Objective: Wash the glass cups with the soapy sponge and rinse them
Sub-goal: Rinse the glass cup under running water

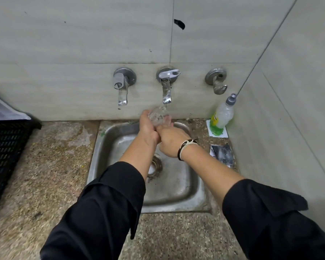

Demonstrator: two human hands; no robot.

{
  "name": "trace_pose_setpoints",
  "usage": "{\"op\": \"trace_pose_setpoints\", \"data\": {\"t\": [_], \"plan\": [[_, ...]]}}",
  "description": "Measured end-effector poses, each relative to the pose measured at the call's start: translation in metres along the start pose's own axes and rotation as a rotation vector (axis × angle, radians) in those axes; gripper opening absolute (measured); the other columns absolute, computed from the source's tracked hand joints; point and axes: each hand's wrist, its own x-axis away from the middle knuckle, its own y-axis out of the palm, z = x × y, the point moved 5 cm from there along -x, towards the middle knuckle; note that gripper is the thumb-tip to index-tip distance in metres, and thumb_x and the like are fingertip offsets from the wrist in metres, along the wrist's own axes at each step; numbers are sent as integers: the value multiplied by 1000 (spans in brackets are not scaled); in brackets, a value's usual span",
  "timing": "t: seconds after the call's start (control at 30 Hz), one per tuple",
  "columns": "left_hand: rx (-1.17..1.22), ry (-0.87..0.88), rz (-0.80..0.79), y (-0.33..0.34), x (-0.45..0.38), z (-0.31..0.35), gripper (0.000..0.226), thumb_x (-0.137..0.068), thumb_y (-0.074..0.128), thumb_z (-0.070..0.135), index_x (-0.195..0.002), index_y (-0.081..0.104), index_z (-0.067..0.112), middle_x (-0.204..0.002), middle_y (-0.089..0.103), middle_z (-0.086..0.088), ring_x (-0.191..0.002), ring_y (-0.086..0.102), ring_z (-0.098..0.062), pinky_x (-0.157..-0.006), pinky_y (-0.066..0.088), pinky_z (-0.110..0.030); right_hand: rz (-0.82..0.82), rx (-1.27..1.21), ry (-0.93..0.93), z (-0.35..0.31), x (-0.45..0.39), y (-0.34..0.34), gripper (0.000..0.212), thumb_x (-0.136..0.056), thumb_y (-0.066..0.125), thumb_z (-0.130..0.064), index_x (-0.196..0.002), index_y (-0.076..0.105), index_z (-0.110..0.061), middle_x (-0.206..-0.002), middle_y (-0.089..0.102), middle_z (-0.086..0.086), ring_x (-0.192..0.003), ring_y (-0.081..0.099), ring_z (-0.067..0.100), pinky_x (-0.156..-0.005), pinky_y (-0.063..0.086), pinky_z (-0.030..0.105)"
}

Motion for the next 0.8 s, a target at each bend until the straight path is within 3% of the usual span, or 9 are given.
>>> {"op": "trace_pose_setpoints", "data": {"t": [0.1, 0.2, 0.23, 0.33, 0.4, 0.47, 0.57, 0.7, 0.8], "plan": [[81, 3, -61, 2, 1, -5, 45, -100, 40, 40, -101, 67, 5, -86, 71, -17, -74, 71, -31, -69, 58, -36, -10, 32, 0, 2, -5, -8, 46, -93, 50, -13, -139, 51, -16, -134, 60, 18, -120, 58, 34, -89, 43, 33], [131, -17, -62, 0, 8, -11, 50, -98, 41, 44, -111, 63, 2, -98, 69, -19, -80, 69, -33, -84, 57, -42, -44, 151, 16, -7, -4, -2, 54, -98, 44, -15, -151, 36, -10, -155, 40, 16, -144, 35, 35, -117, 27, 42], [149, -12, -64, -1, 9, -11, 50, -97, 41, 46, -113, 62, 3, -101, 67, -18, -82, 69, -32, -88, 55, -43, -66, 159, 5, -11, -3, -1, 57, -98, 43, -15, -153, 31, -9, -158, 35, 16, -147, 30, 36, -119, 23, 43], [121, 55, -87, -4, 6, -15, 54, -100, 33, 51, -108, 63, 8, -100, 65, -14, -82, 69, -28, -88, 57, -38, -92, 74, -9, -14, -8, -7, 49, -96, 48, -17, -145, 46, -11, -144, 54, 14, -131, 52, 31, -100, 38, 31], [133, 28, -189, -3, 6, -16, 55, -98, 38, 53, -117, 63, 7, -104, 67, -16, -94, 69, -32, -107, 47, -43, -54, 60, -20, -14, -12, -9, 54, -93, 51, -21, -146, 44, -13, -148, 49, 11, -132, 50, 31, -103, 40, 34], [140, -1, -339, -5, 4, -11, 56, -96, 44, 52, -121, 63, 6, -118, 65, -23, -113, 65, -39, -116, 38, -50, 38, 98, -54, -14, -11, -13, 58, -89, 53, -21, -146, 44, -17, -151, 46, 8, -133, 49, 32, -105, 44, 42], [39, -79, -495, -9, 4, -4, 54, -97, 45, 54, -108, 73, 10, -121, 66, -17, -114, 62, -33, -103, 46, -48, 161, 320, -118, -10, -9, -30, 41, -90, 53, -16, -129, 62, -22, -129, 64, 11, -114, 63, 33, -90, 50, 39], [-8, -155, -421, -10, -3, 5, 62, -95, 49, 65, -125, 67, 14, -117, 71, -13, -101, 68, -30, -81, 60, -44, 136, 508, -143, 0, -7, -47, 26, -93, 54, -18, -114, 68, -17, -116, 69, 13, -106, 66, 37, -82, 52, 40], [109, -98, -299, 2, -12, 11, 41, -100, 51, 41, -122, 64, 9, -113, 68, -18, -97, 67, -33, -100, 54, -49, 113, 474, -69, -8, -5, -32, 36, -95, 48, -11, -128, 61, -13, -125, 65, 17, -112, 63, 37, -84, 51, 41]]}}
